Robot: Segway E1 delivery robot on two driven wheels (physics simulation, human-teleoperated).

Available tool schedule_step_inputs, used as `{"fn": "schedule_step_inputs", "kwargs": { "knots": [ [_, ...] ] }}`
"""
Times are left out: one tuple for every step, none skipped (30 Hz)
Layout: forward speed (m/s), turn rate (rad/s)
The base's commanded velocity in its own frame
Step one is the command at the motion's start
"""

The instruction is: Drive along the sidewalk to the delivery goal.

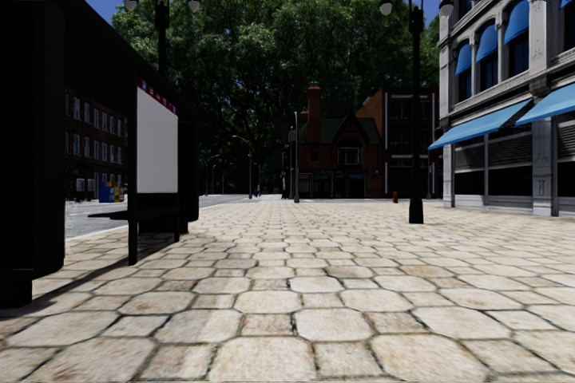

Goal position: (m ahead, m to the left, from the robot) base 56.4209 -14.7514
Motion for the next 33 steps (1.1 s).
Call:
{"fn": "schedule_step_inputs", "kwargs": {
  "knots": [
    [2.00,0.00],
    [2.00,0.00],
    [2.00,0.00],
    [2.00,0.00],
    [2.00,0.00],
    [2.00,0.00],
    [2.00,0.00],
    [2.00,0.00],
    [2.00,0.00],
    [2.00,0.00],
    [2.00,0.00],
    [2.00,0.00],
    [2.00,0.00],
    [2.00,0.00],
    [2.00,0.00],
    [2.00,0.00],
    [2.00,0.00],
    [2.00,0.00],
    [2.00,0.00],
    [2.00,0.00],
    [2.00,0.00],
    [2.00,0.00],
    [2.00,0.00],
    [2.00,0.00],
    [2.00,0.00],
    [2.00,0.00],
    [2.00,0.00],
    [2.00,0.00],
    [2.00,0.00],
    [2.00,0.00],
    [2.00,0.00],
    [2.00,0.00],
    [2.00,0.00]
  ]
}}
